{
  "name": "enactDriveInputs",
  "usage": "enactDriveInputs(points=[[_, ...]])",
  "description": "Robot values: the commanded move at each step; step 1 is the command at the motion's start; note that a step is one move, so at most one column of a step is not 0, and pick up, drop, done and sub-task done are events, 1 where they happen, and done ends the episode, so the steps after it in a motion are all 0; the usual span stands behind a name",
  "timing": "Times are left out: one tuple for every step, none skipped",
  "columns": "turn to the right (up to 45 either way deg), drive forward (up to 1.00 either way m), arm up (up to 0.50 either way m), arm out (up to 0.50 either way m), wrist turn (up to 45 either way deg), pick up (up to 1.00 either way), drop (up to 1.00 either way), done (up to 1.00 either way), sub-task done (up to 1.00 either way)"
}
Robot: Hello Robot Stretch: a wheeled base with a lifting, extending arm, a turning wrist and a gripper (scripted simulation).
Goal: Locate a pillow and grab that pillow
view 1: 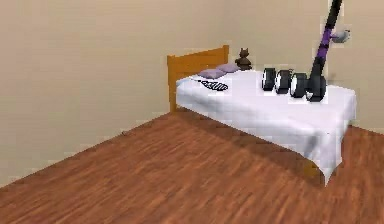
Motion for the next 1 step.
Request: enactDriveInputs(points=[[0.0, 1.00, 0.00, 0.00, 0.0, 0.00, 0.00, 0.00, 0.00]])
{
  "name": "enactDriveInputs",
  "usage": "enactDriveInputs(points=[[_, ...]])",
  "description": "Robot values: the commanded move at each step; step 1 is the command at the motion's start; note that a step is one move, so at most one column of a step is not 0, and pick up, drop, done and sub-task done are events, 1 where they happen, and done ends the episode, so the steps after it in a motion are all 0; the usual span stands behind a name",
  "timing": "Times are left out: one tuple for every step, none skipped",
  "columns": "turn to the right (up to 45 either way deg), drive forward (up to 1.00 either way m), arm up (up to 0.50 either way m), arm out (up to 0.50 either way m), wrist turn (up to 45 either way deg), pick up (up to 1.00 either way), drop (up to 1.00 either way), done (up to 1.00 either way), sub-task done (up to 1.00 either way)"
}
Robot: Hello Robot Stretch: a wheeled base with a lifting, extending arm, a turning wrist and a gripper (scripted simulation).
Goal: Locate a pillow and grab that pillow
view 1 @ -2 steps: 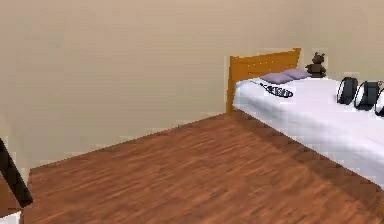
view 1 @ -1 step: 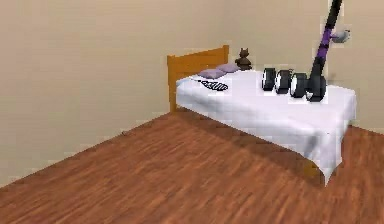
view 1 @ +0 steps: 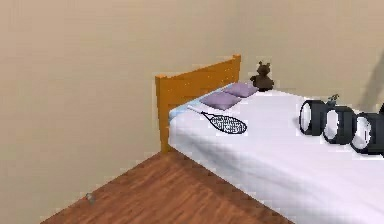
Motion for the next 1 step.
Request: enactDriveInputs(points=[[6.0, 0.00, 0.00, 0.00, 0.0, 0.00, 0.00, 0.00, 0.00]])
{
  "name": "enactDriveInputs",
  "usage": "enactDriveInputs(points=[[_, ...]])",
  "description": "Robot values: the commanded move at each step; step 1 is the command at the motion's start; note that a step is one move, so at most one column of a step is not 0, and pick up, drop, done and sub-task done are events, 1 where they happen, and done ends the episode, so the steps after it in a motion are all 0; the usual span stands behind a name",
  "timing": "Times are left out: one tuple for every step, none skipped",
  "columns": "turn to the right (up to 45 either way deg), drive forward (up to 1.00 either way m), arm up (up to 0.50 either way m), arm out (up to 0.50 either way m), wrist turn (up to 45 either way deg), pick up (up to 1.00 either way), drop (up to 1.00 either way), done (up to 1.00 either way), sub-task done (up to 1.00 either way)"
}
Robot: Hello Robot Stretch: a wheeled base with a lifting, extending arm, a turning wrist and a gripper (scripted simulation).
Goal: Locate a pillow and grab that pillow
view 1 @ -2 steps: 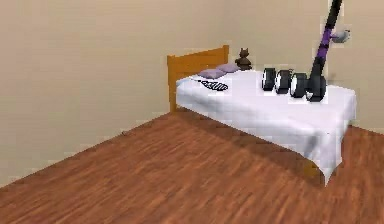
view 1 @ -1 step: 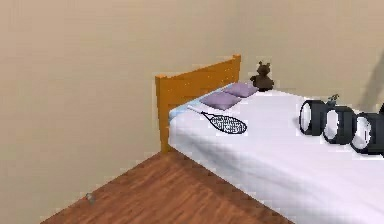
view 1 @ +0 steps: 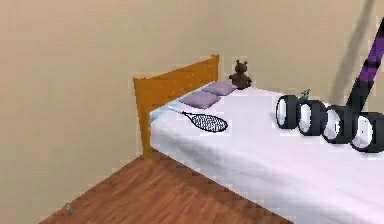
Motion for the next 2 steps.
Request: enactDriveInputs(points=[[0.0, 0.60, 0.00, 0.00, 0.0, 0.00, 0.00, 0.00, 0.00], [-45.0, 0.00, 0.00, 0.00, 0.0, 0.00, 0.00, 0.00, 0.00]])
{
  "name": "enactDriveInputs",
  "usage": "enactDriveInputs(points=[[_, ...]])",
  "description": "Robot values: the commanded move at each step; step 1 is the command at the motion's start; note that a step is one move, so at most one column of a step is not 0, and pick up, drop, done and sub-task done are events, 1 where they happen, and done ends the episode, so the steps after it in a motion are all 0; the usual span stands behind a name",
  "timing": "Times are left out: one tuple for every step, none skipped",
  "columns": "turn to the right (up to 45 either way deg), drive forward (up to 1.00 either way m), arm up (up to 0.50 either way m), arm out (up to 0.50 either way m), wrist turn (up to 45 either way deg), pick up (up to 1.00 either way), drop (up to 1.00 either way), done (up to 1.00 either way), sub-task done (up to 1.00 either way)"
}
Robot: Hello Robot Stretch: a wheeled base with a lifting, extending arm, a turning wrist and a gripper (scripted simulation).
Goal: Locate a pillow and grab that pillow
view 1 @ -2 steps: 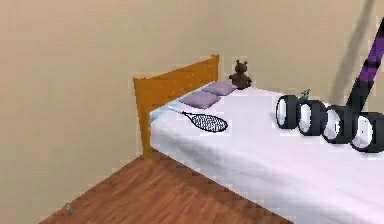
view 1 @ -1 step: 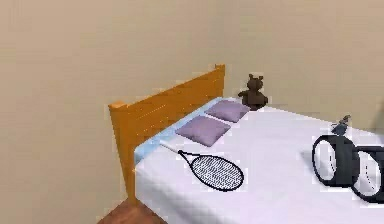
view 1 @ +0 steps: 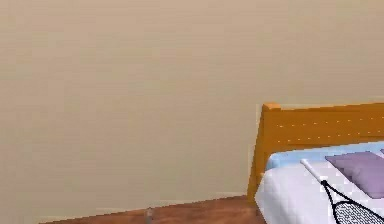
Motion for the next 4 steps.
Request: enactDriveInputs(points=[[-39.0, 0.00, 0.00, 0.00, 0.0, 0.00, 0.00, 0.00, 0.00], [45.0, 0.00, 0.00, 0.00, 0.0, 0.00, 0.00, 0.00, 0.00], [18.0, 0.00, 0.00, 0.00, 0.0, 0.00, 0.00, 0.00, 0.00], [0.0, 0.60, 0.00, 0.00, 0.0, 0.00, 0.00, 0.00, 0.00]])
